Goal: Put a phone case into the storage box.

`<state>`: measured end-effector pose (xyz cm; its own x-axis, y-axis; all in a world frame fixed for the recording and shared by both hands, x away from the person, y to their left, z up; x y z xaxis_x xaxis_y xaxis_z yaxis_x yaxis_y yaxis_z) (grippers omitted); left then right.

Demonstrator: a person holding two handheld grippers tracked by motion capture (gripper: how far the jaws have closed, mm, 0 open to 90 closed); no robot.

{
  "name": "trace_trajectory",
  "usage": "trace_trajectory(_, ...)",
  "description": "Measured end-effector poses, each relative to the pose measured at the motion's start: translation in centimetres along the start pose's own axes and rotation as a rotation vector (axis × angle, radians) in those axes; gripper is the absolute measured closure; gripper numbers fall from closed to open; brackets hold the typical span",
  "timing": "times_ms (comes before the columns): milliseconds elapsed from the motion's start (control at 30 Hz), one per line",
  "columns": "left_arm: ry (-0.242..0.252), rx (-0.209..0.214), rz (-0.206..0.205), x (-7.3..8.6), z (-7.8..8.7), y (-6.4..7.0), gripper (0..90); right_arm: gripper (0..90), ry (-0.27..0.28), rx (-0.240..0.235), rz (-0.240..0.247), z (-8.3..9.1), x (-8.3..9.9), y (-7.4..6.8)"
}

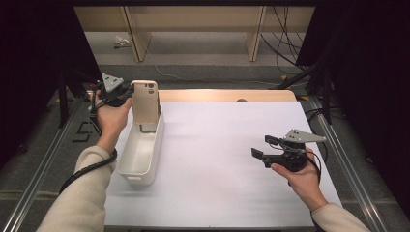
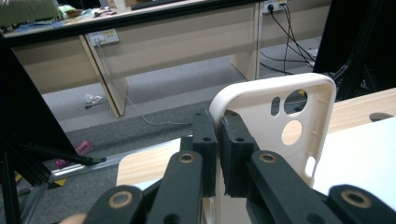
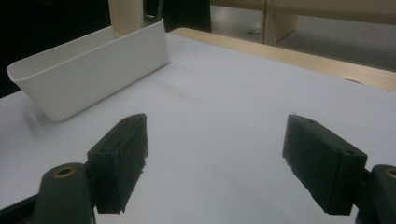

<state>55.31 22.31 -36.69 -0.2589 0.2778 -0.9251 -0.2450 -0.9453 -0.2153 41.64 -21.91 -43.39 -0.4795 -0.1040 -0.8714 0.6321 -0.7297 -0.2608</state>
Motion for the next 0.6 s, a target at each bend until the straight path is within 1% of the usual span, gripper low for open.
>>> trace_trajectory(367,-0.042,0.003,0.013,1.3,-1.2,0.2,85.6,23.2,0.0,0.001,-0.002,0.0,0.0,0.0)
trace_trajectory(600,-0.067,0.005,0.029,2.4,-2.0,0.3,85.6,23.2,-0.001,0.001,-0.002,0.0,0.0,0.0)
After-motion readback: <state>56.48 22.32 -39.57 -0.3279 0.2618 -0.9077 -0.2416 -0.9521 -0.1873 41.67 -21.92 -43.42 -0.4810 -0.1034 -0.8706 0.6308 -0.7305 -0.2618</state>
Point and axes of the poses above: each handheld gripper's, and its own axes: z roughly backward along the jaws, x roughly out of its underside, y roughly to its right, the point moved 7 cm from there along -z, roughly forward along the jaws, and after that the axes turned 8 degrees about -z, right-handed, at the moved point
